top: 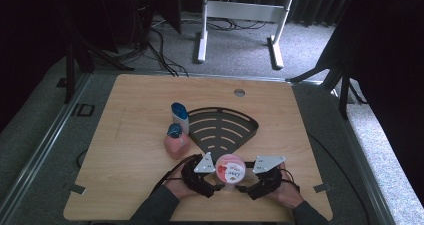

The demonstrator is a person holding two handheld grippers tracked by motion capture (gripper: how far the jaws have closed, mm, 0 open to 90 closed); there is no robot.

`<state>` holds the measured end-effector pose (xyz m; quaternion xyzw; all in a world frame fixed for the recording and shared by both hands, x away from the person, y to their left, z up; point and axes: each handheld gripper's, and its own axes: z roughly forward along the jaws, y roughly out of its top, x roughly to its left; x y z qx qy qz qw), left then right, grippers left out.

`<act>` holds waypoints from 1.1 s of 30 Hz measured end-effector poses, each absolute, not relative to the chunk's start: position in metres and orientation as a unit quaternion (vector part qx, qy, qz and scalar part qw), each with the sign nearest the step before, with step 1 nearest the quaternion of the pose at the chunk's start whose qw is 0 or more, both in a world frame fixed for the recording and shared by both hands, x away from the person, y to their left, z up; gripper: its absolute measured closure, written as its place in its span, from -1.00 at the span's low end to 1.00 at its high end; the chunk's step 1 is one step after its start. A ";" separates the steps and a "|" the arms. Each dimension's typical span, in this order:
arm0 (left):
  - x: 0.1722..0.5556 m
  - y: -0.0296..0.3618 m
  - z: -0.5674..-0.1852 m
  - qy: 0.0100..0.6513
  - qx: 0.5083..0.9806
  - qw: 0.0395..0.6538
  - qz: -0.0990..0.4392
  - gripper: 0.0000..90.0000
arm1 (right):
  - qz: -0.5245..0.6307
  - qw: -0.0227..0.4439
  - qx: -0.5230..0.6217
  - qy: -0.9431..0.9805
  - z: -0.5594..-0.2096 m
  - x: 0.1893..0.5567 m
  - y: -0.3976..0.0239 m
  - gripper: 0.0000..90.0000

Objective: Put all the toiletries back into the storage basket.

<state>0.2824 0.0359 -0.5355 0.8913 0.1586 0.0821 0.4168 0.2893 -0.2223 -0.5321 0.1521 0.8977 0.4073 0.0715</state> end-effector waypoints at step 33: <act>0.289 0.028 -0.523 0.154 0.897 0.402 0.099 -0.55 | 0.396 0.075 0.145 0.903 -0.523 0.299 -0.225 -0.66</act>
